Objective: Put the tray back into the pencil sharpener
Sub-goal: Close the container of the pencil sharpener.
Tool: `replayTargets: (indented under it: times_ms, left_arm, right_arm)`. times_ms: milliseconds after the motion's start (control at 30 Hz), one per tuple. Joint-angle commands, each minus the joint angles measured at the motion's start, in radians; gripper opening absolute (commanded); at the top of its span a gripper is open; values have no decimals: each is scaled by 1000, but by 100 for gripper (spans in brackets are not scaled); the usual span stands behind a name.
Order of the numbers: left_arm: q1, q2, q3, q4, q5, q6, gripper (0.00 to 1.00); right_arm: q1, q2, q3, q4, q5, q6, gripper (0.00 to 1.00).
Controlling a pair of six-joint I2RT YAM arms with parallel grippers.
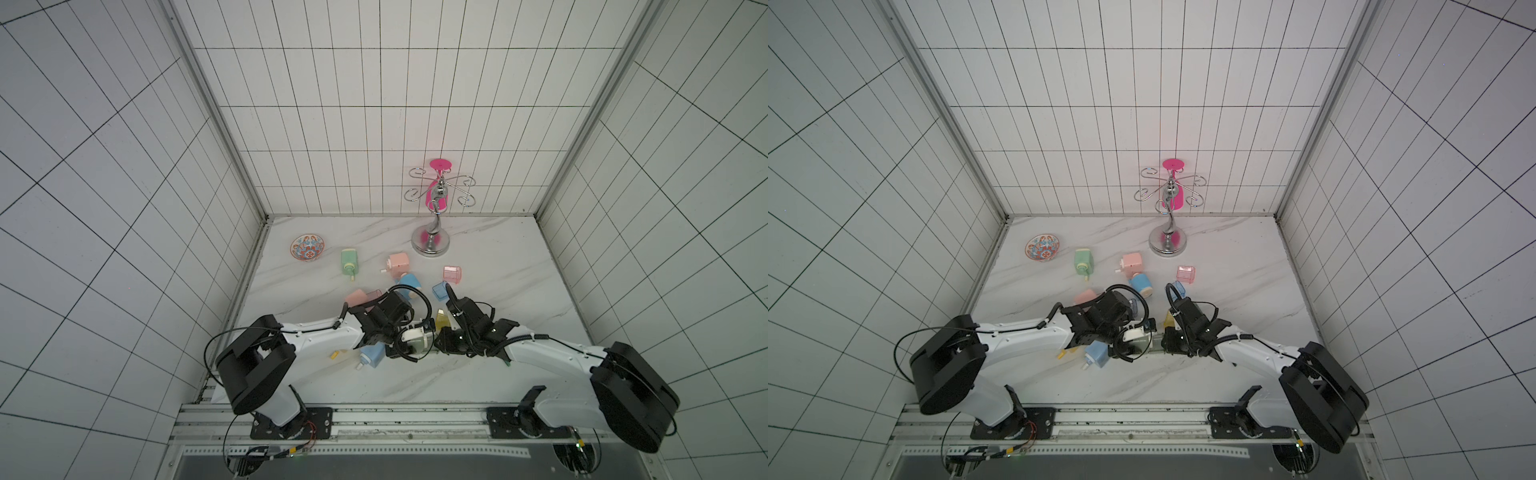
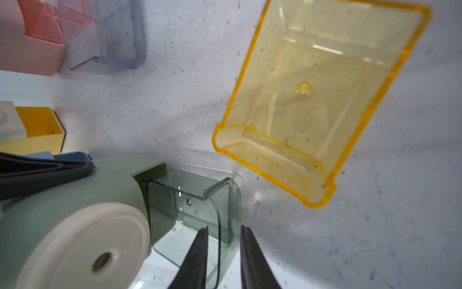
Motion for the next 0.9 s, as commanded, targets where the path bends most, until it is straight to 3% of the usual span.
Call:
replayTargets:
  times_ms: [0,367,867]
  left_arm:
    - [-8,28,18,-10,21,25,37]
    - [-15,42,25,-10,24,24,36]
    - [-19,43,26,-14,20,28,34]
  right_arm:
    - [7,4,-12,46,-26,18,26]
    - [8,22,-67,205,-129,91,24]
    - [-8,-13,-95,218,-132,95,25]
